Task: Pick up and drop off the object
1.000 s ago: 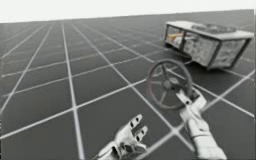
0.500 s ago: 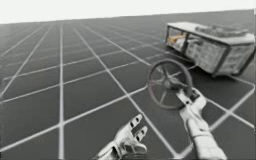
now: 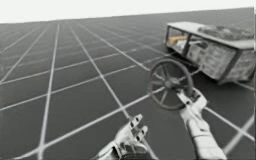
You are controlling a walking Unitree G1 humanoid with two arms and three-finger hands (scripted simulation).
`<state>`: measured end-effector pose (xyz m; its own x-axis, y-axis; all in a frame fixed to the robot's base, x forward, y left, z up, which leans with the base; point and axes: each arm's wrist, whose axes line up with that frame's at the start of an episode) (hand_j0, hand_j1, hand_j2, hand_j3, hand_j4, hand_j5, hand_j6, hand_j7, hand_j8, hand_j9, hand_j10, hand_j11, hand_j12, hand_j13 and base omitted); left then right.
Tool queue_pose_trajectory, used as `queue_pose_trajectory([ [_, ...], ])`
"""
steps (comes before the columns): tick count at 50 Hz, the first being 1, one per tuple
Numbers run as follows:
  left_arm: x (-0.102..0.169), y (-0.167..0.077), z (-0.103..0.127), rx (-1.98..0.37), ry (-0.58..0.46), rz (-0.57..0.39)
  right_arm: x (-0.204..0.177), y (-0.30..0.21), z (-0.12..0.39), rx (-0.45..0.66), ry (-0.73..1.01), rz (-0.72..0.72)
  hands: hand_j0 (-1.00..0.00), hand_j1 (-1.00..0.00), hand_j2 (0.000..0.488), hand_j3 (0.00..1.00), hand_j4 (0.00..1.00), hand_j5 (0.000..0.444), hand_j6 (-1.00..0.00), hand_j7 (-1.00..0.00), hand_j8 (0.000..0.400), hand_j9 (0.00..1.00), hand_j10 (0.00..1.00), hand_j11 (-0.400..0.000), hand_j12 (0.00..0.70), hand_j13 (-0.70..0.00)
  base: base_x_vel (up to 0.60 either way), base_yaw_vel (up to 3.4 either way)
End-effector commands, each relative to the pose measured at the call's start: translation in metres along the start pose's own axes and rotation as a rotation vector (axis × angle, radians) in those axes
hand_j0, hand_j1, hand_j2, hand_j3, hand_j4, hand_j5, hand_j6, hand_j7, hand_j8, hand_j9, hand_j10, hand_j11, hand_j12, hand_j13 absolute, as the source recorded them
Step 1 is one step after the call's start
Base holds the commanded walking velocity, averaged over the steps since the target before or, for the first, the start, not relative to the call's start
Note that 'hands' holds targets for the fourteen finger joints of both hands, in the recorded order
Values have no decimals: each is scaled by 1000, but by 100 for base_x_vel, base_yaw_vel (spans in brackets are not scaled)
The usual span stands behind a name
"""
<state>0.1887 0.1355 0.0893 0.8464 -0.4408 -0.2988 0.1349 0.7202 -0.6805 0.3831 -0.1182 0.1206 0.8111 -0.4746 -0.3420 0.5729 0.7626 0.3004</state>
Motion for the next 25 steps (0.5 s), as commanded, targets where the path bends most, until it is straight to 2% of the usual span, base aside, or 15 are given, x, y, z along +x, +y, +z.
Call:
queue_pose_trajectory([
  [1,-2,3,0,-16,-13,-5,-5,10,7,-1,-29,26,0,0,0,1000,1000,0,0,0,0,1000,1000,-400,0,-700,56,8],
  [25,-2,3,0,-16,-13,-5,-5,10,7,-1,-29,26,0,0,0,1000,1000,0,0,0,0,1000,1000,-400,0,-700,57,5],
])
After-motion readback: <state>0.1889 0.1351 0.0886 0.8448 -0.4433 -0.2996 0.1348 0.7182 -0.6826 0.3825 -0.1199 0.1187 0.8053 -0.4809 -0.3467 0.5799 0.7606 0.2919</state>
